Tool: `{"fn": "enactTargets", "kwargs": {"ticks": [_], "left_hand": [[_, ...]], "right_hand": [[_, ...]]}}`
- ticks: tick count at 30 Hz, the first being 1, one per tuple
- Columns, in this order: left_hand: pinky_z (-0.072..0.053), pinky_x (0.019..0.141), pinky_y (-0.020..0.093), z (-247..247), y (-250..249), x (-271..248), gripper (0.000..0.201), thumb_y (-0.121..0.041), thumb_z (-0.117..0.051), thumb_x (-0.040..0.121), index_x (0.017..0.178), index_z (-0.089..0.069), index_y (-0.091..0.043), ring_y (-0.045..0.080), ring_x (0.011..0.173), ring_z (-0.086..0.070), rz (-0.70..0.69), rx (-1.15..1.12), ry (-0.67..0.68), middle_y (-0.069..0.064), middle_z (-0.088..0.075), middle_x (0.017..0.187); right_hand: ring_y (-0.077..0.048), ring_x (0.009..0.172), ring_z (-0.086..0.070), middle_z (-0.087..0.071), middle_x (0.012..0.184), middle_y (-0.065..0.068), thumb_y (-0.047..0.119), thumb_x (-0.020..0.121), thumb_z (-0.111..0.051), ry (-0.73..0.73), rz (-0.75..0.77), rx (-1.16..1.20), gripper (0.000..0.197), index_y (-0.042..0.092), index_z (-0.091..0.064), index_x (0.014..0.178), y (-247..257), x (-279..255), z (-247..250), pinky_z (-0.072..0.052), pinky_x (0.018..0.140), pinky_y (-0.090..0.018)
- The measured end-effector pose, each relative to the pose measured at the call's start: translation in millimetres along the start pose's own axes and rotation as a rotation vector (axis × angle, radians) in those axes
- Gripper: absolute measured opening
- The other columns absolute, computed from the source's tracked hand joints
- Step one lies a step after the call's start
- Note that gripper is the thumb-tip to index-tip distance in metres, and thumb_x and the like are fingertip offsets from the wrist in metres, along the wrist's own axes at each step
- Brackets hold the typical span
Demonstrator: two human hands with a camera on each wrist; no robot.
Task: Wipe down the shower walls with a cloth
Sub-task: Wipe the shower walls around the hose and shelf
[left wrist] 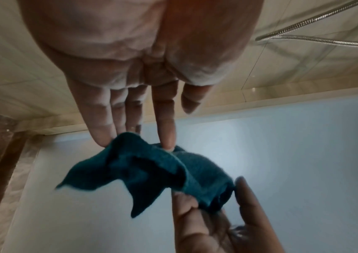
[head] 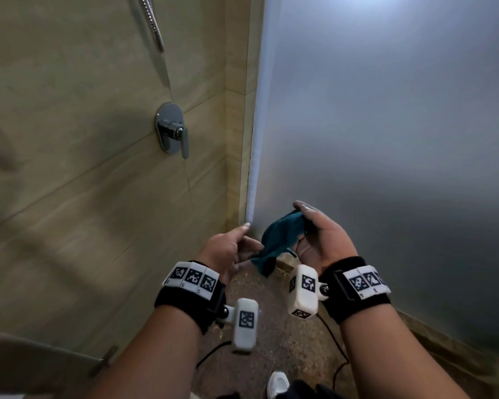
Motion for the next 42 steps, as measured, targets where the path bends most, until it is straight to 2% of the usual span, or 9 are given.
{"fn": "enactTargets", "kwargs": {"ticks": [7,12,16,20,23,28,31,37,42], "left_hand": [[-0.052,0.083,0.037,-26.4,6.2,-3.4,0.030,-0.039,-0.061,0.103,0.109,-0.070,-0.011,0.022,0.079,-0.070,0.107,-0.054,0.141,0.008,-0.078,0.081],[-0.060,0.088,0.048,-40.0,13.8,-8.5,0.054,-0.038,-0.072,0.095,0.129,-0.061,0.002,0.037,0.096,-0.075,0.211,-0.413,0.277,0.024,-0.072,0.115],[-0.053,0.102,0.048,-44.9,14.1,-6.8,0.038,-0.020,-0.067,0.097,0.122,-0.066,0.009,0.037,0.100,-0.073,0.167,-0.456,0.365,0.027,-0.070,0.120],[-0.063,0.083,0.045,-44.0,10.2,1.1,0.055,-0.004,-0.065,0.092,0.143,-0.050,0.010,0.039,0.101,-0.070,0.035,-0.370,0.338,0.034,-0.062,0.131],[-0.062,0.080,0.047,-42.8,8.2,4.8,0.064,0.002,-0.068,0.090,0.149,-0.044,0.004,0.042,0.109,-0.068,0.010,-0.398,0.311,0.034,-0.056,0.142],[-0.060,0.086,0.055,-47.8,7.2,6.1,0.059,0.003,-0.065,0.087,0.143,-0.049,-0.002,0.042,0.106,-0.068,-0.045,-0.376,0.294,0.031,-0.060,0.138],[-0.059,0.086,0.057,-52.2,0.1,9.0,0.034,0.006,-0.057,0.096,0.129,-0.052,0.001,0.041,0.102,-0.068,-0.076,-0.308,0.265,0.031,-0.066,0.122],[-0.063,0.073,0.042,-64.3,-31.2,22.7,0.016,0.008,-0.057,0.098,0.100,-0.067,-0.005,0.028,0.075,-0.073,-0.221,-0.115,0.145,0.017,-0.074,0.090],[-0.060,0.061,0.027,-65.5,-70.9,38.9,0.015,0.006,-0.064,0.096,0.096,-0.072,-0.007,0.018,0.068,-0.073,-0.342,0.058,0.012,0.013,-0.075,0.088]], "right_hand": [[-0.033,0.080,-0.068,-0.064,0.092,-0.020,-0.002,0.099,-0.046,0.107,0.065,-0.067,0.031,0.001,-0.064,0.124,9.3,-12.8,-18.2,-0.061,0.073,-0.044],[-0.035,0.082,-0.065,-0.064,0.091,-0.020,-0.001,0.094,-0.047,0.129,0.050,-0.087,0.033,0.002,-0.065,0.122,5.0,-16.2,-12.6,-0.057,0.083,-0.048],[-0.024,0.073,-0.062,-0.063,0.085,-0.013,-0.004,0.094,-0.054,0.006,0.166,-0.322,0.029,0.004,-0.070,0.116,12.4,-10.3,5.3,-0.055,0.067,-0.034],[-0.020,0.082,-0.065,-0.067,0.092,-0.012,-0.003,0.093,-0.059,-0.029,0.229,-0.479,0.024,0.005,-0.071,0.113,15.4,-8.7,15.8,-0.055,0.070,-0.026],[-0.027,0.097,-0.068,-0.074,0.102,-0.013,0.006,0.091,-0.062,-0.120,0.193,-0.499,0.020,0.011,-0.074,0.106,8.6,-4.8,31.9,-0.056,0.084,-0.038],[-0.034,0.097,-0.068,-0.072,0.116,-0.018,0.042,0.097,-0.064,-0.141,-0.097,-0.241,0.040,0.008,-0.074,0.117,-28.5,-11.2,36.0,-0.048,0.106,-0.060],[-0.044,0.122,-0.058,-0.067,0.130,-0.023,0.057,0.101,-0.051,0.000,-0.216,-0.058,0.059,0.007,-0.076,0.118,-38.2,-18.4,18.3,-0.039,0.114,-0.063],[-0.046,0.131,-0.055,-0.061,0.137,-0.027,0.039,0.105,-0.048,0.000,-0.178,0.112,0.049,0.001,-0.059,0.133,-14.4,-2.2,11.4,-0.038,0.113,-0.065],[-0.044,0.110,-0.066,-0.068,0.126,-0.024,0.036,0.102,-0.054,0.012,-0.226,0.050,0.047,-0.001,-0.062,0.130,8.9,27.1,1.1,-0.051,0.099,-0.059]]}}
Point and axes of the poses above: each hand's wrist, its own x-axis towards the middle knuckle, its own z-axis out of the back of the hand, y = z × x, the point moved 6 cm from there along x, towards the middle knuckle
